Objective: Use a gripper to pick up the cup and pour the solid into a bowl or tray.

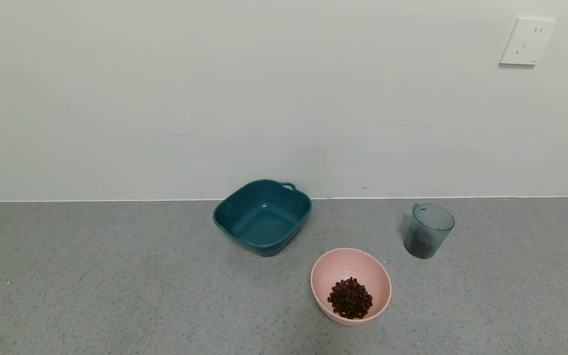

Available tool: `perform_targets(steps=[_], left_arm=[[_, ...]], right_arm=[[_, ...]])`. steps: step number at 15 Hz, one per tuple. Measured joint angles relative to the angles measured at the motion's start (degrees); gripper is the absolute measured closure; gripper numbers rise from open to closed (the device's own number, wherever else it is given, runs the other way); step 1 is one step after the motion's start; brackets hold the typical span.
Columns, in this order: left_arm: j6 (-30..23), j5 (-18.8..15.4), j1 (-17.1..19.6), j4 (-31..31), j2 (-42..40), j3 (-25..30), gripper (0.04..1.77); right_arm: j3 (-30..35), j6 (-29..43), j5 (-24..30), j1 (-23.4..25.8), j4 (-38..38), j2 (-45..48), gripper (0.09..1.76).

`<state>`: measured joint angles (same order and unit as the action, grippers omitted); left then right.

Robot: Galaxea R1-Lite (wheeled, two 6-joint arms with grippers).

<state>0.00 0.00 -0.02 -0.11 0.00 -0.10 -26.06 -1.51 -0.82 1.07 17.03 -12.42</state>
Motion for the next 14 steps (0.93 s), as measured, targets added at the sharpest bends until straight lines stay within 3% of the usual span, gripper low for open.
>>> perform_targets(steps=[3, 7, 14], left_arm=[[0.0, 0.0, 0.02, 0.0, 0.0, 0.0, 0.06], [0.0, 0.0, 0.02, 0.0, 0.0, 0.0, 0.06], [0.0, 0.0, 0.02, 0.01, 0.0, 0.0, 0.06]], right_arm=[[3.57, -0.16, 1.26, -0.48, -3.12, 3.11, 0.15], [12.67, -3.45, 1.48, -0.72, -13.53, 7.96, 0.15], [24.22, -4.38, 1.37, -0.89, -21.69, 12.24, 0.15]])
